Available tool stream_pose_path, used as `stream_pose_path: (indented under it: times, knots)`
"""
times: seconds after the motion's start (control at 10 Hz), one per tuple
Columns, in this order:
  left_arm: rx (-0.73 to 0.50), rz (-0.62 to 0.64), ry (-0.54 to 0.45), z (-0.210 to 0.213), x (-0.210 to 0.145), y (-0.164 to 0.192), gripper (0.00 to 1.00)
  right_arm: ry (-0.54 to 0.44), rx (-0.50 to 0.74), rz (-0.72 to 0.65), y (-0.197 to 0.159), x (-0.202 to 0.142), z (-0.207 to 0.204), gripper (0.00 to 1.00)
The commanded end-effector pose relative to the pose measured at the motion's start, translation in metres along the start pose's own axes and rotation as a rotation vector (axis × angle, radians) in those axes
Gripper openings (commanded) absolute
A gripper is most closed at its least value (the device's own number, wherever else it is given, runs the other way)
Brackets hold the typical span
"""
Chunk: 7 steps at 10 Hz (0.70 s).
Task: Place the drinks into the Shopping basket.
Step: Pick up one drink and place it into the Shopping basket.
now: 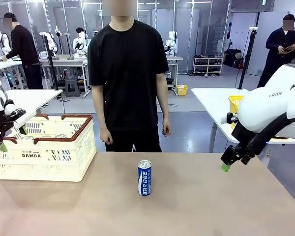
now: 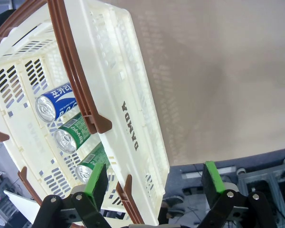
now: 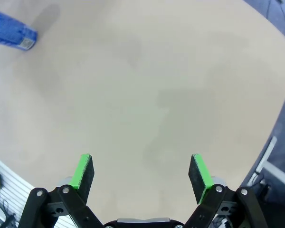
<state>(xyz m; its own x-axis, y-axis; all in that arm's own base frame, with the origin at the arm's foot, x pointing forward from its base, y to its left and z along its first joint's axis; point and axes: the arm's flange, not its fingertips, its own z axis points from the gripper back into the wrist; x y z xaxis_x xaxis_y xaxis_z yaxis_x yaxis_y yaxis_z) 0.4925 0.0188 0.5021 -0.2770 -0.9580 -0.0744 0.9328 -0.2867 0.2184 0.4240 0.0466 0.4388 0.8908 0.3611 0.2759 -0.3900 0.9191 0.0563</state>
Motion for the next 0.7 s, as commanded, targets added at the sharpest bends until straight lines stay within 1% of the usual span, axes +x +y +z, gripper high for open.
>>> stream_pose_path:
  times: [0.0, 0.1, 0.2, 0.3, 0.4, 0.6]
  knots:
    - [0.008, 0.016, -0.004, 0.002, 0.0007, -0.0006, 1.0, 0.008, -0.07, -0.087, 0.0031, 0.0014, -0.0014, 1.0]
    - [0.008, 0.016, -0.004, 0.002, 0.0007, -0.0006, 1.0, 0.008, -0.071, -0.097, 0.0024, 0.0021, -0.0008, 1.0]
    - [0.008, 0.016, -0.004, 0.002, 0.0007, -0.0006, 1.0, 0.013, -0.098, -0.138, -0.0001, 0.0024, -0.001, 1.0]
    - [0.008, 0.016, -0.004, 0.002, 0.0007, -0.0006, 1.0, 0.01, -0.1, -0.161, -0.0019, 0.0028, -0.0013, 1.0]
    - [0.008, 0.016, -0.004, 0.002, 0.0007, -0.0006, 1.0, 0.009, -0.051, -0.092, -0.0039, -0.0003, 0.0009, 1.0]
    - [0.008, 0.016, -0.004, 0.002, 0.0007, -0.0006, 1.0, 0.009, -0.051, -0.092, -0.0039, -0.0003, 0.0009, 1.0]
